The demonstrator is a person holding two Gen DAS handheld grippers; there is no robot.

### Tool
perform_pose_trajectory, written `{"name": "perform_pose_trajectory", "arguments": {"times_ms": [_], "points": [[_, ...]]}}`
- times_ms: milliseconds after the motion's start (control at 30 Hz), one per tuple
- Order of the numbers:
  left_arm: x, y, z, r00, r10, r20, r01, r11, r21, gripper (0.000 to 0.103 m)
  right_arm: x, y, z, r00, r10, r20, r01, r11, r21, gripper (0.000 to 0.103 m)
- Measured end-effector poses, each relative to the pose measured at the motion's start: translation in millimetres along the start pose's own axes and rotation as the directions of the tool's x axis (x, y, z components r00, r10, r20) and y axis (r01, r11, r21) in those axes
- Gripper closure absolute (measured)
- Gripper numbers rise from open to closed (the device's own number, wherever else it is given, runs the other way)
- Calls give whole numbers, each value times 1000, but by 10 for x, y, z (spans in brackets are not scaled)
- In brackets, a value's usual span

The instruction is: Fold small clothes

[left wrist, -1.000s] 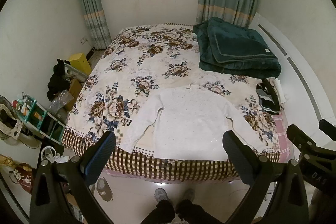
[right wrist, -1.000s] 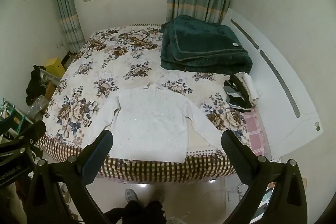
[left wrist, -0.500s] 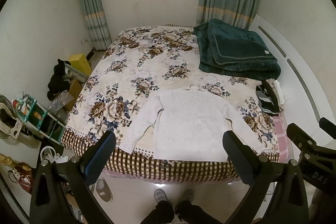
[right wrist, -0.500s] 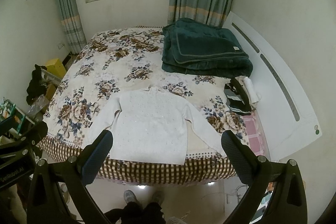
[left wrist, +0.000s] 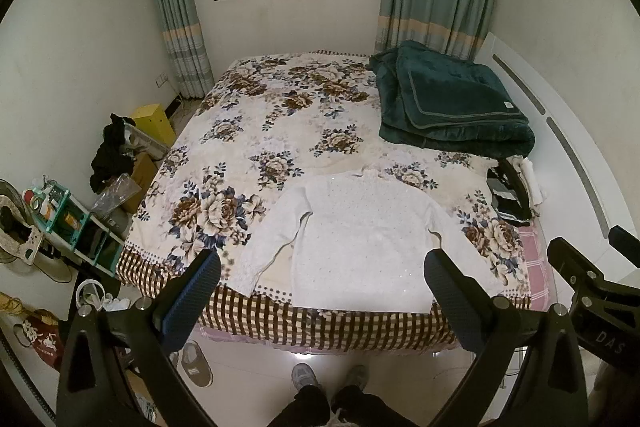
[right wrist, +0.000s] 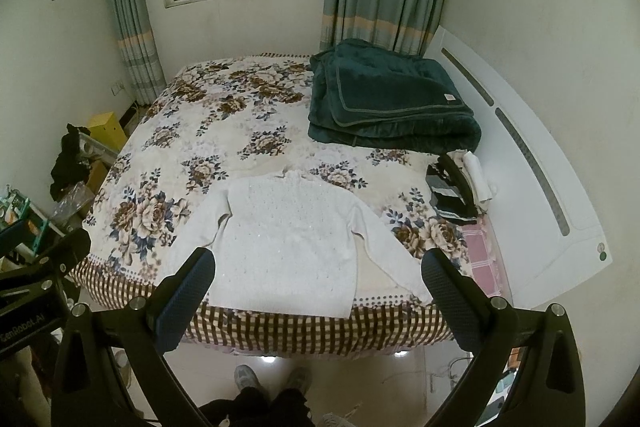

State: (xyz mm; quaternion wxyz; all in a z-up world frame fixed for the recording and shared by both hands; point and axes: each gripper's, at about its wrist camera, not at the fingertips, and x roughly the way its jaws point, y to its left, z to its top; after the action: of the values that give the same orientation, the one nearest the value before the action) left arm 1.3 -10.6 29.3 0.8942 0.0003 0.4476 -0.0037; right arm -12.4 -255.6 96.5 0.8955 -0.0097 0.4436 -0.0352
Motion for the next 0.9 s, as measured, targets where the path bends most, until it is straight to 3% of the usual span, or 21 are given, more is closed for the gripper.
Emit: {"name": "perform_pose_trajectory", "arguments": {"times_ms": [67,900], "points": [[-7,3,17,1000,-1,0,1,1000,0,0,-38,-16,134,1000,-1,-1,1,1000,0,0],[-14,-9,23,1000,-6,6,6,1000,-4,0,-57,15,50,1000,-2,10,2,1000,-4,0]]}}
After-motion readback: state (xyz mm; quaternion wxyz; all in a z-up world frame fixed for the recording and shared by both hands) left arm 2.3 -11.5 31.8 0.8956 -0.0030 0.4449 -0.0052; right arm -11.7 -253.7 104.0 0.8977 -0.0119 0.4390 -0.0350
